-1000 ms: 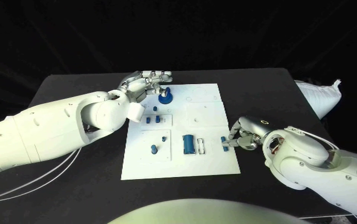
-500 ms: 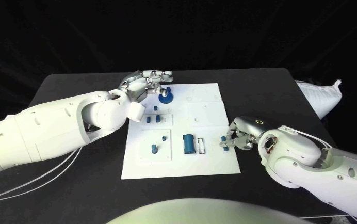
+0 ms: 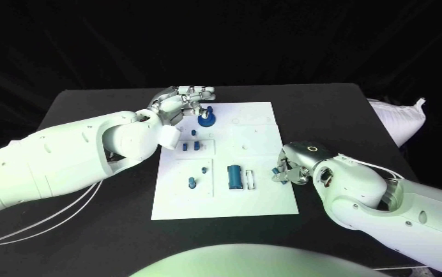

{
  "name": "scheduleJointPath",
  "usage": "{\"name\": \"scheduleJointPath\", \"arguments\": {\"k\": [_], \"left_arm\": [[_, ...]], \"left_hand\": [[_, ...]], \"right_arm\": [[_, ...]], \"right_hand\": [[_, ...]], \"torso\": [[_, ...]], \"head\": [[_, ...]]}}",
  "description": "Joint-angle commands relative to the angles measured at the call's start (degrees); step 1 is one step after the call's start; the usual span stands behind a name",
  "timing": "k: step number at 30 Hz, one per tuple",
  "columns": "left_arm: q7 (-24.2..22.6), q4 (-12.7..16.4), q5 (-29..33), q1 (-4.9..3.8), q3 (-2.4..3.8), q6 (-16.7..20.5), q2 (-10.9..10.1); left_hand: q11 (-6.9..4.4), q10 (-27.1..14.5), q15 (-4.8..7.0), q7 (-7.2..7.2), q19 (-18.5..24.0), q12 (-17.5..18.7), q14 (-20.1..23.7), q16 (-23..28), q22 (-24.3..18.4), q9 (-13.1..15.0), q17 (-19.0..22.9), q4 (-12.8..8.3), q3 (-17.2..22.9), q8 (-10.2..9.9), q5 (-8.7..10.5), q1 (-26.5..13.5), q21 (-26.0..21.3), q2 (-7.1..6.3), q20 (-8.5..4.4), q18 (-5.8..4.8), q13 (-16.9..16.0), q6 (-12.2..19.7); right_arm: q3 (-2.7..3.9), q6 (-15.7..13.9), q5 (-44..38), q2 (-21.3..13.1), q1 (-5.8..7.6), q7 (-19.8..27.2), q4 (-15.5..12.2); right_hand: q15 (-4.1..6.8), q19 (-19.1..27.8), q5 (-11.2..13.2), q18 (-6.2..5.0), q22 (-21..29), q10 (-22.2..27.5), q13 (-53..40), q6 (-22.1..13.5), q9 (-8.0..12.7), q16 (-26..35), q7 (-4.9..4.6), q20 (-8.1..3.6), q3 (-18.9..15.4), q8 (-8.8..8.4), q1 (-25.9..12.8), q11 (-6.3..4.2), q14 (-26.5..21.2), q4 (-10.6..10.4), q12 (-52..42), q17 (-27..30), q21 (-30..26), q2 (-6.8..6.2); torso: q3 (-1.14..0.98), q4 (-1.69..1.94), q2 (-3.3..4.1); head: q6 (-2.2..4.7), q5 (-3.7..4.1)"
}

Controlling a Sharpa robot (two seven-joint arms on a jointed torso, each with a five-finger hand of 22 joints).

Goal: Assemble the parts on the task board

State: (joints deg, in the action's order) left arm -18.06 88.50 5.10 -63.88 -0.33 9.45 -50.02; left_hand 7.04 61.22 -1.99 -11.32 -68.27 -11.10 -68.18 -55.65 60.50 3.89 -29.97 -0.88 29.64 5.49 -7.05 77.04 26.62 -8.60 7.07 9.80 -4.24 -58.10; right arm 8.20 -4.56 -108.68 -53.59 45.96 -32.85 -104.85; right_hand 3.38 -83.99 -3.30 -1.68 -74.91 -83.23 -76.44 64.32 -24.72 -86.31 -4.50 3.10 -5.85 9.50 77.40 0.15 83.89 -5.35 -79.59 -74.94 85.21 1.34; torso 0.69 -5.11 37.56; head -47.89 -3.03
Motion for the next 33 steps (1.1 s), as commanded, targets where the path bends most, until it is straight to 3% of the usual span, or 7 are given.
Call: {"name": "scheduleJointPath", "arguments": {"k": [1, 9, 17, 20, 23, 24, 33], "left_arm": [[-0.04, 0.05, -0.14, 0.04, 0.04, -1.04, 0.04], [0.18, -0.03, -0.14, 0.05, 0.04, -1.07, 0.05], [0.22, -0.06, -0.14, 0.06, 0.04, -1.10, 0.06], [0.21, -0.07, -0.14, 0.06, 0.04, -1.12, 0.09], [0.21, -0.05, -0.14, 0.07, 0.04, -1.12, 0.10], [0.21, -0.05, -0.14, 0.07, 0.04, -1.12, 0.09], [0.20, -0.05, -0.16, 0.08, 0.04, -1.18, 0.14]], "left_hand": [[0.14, -0.45, 0.03, -0.06, 0.09, -0.25, 0.55, -0.33, -0.09, -0.01, 0.10, 0.05, -0.38, 0.33, -0.28, -0.33, -0.24, 0.41, 0.41, 0.59, 0.06, 0.34], [0.12, -0.58, 0.05, -0.05, 0.09, -0.34, 0.62, -0.36, -0.12, -0.01, 0.16, -0.10, -0.23, 0.37, -0.36, -0.11, -0.27, 0.60, 0.40, 0.62, 0.07, 0.42], [0.12, -0.64, 0.07, -0.05, 0.09, -0.41, 0.65, -0.39, -0.13, -0.01, 0.20, -0.22, -0.14, 0.41, -0.38, 0.04, -0.29, 0.69, 0.39, 0.63, 0.07, 0.45], [0.12, -0.64, 0.07, -0.05, 0.09, -0.41, 0.65, -0.39, -0.13, -0.01, 0.20, -0.22, -0.14, 0.41, -0.38, 0.04, -0.29, 0.69, 0.39, 0.63, 0.07, 0.45], [0.12, -0.64, 0.07, -0.05, 0.09, -0.41, 0.65, -0.39, -0.13, -0.01, 0.20, -0.22, -0.14, 0.41, -0.38, 0.04, -0.29, 0.69, 0.39, 0.63, 0.07, 0.45], [0.12, -0.64, 0.07, -0.05, 0.09, -0.41, 0.65, -0.39, -0.13, -0.01, 0.20, -0.22, -0.14, 0.41, -0.38, 0.04, -0.29, 0.69, 0.39, 0.63, 0.07, 0.45], [0.12, -0.67, 0.08, -0.05, 0.09, -0.45, 0.68, -0.40, -0.13, -0.01, 0.22, -0.30, -0.08, 0.43, -0.39, 0.14, -0.29, 0.74, 0.38, 0.63, 0.07, 0.47]], "right_arm": [[-1.00, 9.08, -3.70, 0.02, -1.26, -0.94, 1.01], [-1.03, 7.69, -3.70, 0.12, -1.37, -1.14, 0.48], [-0.84, -2.94, 6.75, -0.17, -1.38, -1.31, -0.92], [-0.61, -7.39, 13.23, -0.30, -1.37, -1.28, -1.57], [-0.42, -10.55, 18.33, -0.40, -1.33, -1.23, -2.20], [-0.38, -11.46, 19.59, -0.41, -1.32, -1.20, -2.40], [-0.22, -17.18, 28.32, 0.28, -1.30, -1.25, -4.24]], "right_hand": [[0.40, -1.41, 0.11, -0.07, -9.47, 0.22, -2.46, -0.01, 9.19, -0.04, 0.23, -0.38, 0.83, -0.10, 5.23, -0.33, 4.72, 0.35, 6.58, -8.38, -0.33, 3.98], [0.63, -1.49, -0.43, -0.04, -9.55, 0.28, -2.36, 0.15, 9.04, 0.05, 0.43, -0.61, 5.26, -0.48, 7.20, -0.58, 4.71, 2.07, 6.89, -8.33, -0.31, 5.32], [0.54, -1.67, -4.25, 0.00, -9.71, 0.23, -2.30, -0.34, 8.77, 0.24, 0.15, -0.62, 12.39, -1.15, 5.30, -0.47, 4.69, 1.62, 7.14, -8.12, -0.20, 5.48], [0.32, -1.71, -4.56, -0.01, -9.76, 0.13, -2.30, -0.04, 8.20, 0.30, -0.15, -0.52, 20.87, -1.31, 2.39, -0.33, 4.71, 1.35, 7.29, -8.14, -0.21, 2.60], [0.36, -1.75, -4.69, 0.01, -9.81, 0.08, -2.36, -0.13, 8.07, 0.30, -0.05, -0.45, 22.65, -1.38, 1.84, -0.32, 4.72, 1.43, 7.25, -8.15, -0.18, 1.92], [0.36, -1.81, -4.62, 0.03, -9.91, -0.12, -2.50, 0.05, 7.26, 0.27, -0.04, -0.39, 29.66, -1.27, -1.29, -0.23, 4.76, 1.44, 7.15, -8.29, -0.14, -0.89], [0.30, -1.92, -2.56, 0.06, -10.04, -0.29, -2.53, 0.01, 6.45, 0.39, 0.00, -0.33, 32.42, -1.20, -5.97, -0.17, 4.74, -0.47, 7.21, -8.15, -0.07, -2.81]], "torso": [[-0.06, -0.17, 0.02], [0.00, -0.06, -0.01], [-0.02, -0.06, 0.00], [0.01, -0.06, -0.01], [0.05, -0.03, 0.02], [0.04, -0.04, 0.03], [0.00, -0.04, 0.00]], "head": [[-0.09, -0.15], [-0.17, -0.36], [-0.18, -0.24], [-0.16, -0.17], [-0.19, -0.14], [-0.19, -0.15], [-0.22, -0.17]]}}
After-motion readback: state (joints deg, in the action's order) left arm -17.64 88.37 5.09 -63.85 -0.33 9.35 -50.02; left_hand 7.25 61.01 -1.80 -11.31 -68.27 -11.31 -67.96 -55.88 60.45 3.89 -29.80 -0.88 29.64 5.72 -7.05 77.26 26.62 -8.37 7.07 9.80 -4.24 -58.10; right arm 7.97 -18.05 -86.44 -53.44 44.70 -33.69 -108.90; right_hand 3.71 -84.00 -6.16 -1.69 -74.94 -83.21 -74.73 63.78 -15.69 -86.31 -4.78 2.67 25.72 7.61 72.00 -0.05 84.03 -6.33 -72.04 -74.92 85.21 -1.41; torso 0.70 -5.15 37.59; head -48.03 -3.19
